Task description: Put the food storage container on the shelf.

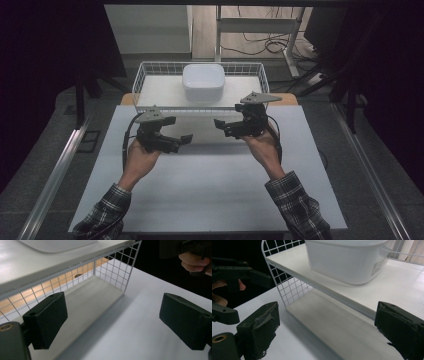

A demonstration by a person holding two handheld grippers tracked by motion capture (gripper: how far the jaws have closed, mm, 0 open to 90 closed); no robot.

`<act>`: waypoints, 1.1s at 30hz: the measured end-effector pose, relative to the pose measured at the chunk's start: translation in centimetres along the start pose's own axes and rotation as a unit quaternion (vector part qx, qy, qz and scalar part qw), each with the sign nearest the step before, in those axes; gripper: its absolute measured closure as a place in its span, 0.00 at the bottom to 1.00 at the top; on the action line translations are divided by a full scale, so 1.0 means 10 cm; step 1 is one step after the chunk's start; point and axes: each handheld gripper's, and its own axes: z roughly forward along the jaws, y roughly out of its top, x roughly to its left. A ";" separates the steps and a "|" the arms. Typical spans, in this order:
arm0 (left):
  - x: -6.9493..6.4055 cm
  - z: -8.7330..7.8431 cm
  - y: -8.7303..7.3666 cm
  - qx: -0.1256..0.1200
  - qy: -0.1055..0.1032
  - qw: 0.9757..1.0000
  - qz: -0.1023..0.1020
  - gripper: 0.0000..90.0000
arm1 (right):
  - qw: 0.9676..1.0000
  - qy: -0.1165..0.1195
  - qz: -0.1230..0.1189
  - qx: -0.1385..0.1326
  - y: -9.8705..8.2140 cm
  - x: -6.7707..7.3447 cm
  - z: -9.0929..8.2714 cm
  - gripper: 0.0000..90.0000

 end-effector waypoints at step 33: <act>-0.25 0.01 -0.74 0.042 -0.017 0.999 -0.022 0.08 | 0.999 0.002 -0.013 0.044 -0.90 0.16 -0.14 0.00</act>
